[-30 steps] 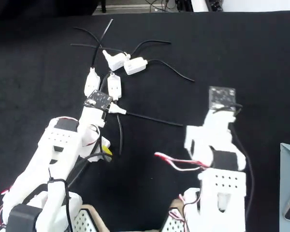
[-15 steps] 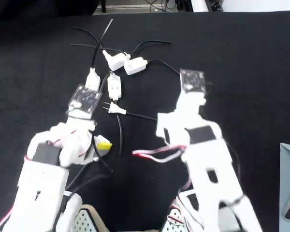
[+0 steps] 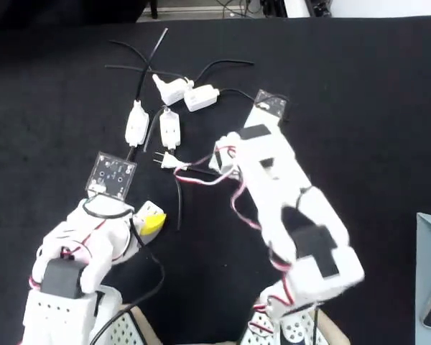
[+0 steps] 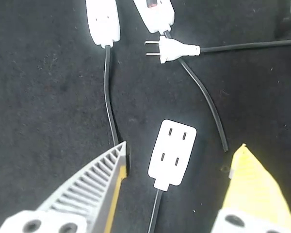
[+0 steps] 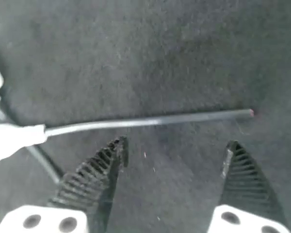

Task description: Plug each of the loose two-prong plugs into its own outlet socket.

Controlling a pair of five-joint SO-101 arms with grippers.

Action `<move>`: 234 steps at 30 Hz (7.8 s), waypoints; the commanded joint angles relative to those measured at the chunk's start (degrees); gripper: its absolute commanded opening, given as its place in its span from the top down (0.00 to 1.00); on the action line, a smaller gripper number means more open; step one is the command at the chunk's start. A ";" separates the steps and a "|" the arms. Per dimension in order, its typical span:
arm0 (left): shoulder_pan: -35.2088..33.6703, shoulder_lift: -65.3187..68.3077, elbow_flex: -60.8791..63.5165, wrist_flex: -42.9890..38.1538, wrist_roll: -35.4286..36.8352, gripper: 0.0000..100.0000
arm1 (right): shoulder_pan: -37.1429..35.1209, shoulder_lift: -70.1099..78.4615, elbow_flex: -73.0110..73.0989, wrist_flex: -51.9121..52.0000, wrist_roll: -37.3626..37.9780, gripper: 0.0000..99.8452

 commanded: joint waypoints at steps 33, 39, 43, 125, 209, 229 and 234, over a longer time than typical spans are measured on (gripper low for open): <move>-4.70 -10.46 6.11 -0.18 0.26 0.67 | 15.03 -5.58 -5.67 -3.34 37.10 0.99; -4.70 -10.55 6.37 -0.79 0.26 0.67 | 16.53 -4.18 -6.90 -5.54 71.82 0.99; -4.70 -10.55 6.99 -0.88 0.26 0.67 | 16.35 -1.10 -8.84 -8.35 85.98 0.99; -4.79 -10.55 7.34 -0.88 -0.09 0.67 | 3.34 13.41 -19.03 22.42 60.75 0.80; -4.79 -10.55 7.96 -2.55 1.85 0.67 | -5.10 -27.38 30.46 -1.93 50.64 0.86; -4.79 -10.55 7.96 -2.55 1.85 0.67 | -5.45 -26.95 31.16 -1.93 47.03 0.95; -4.79 -10.55 7.96 -2.46 1.85 0.67 | -5.45 -26.95 31.43 -1.85 47.03 0.95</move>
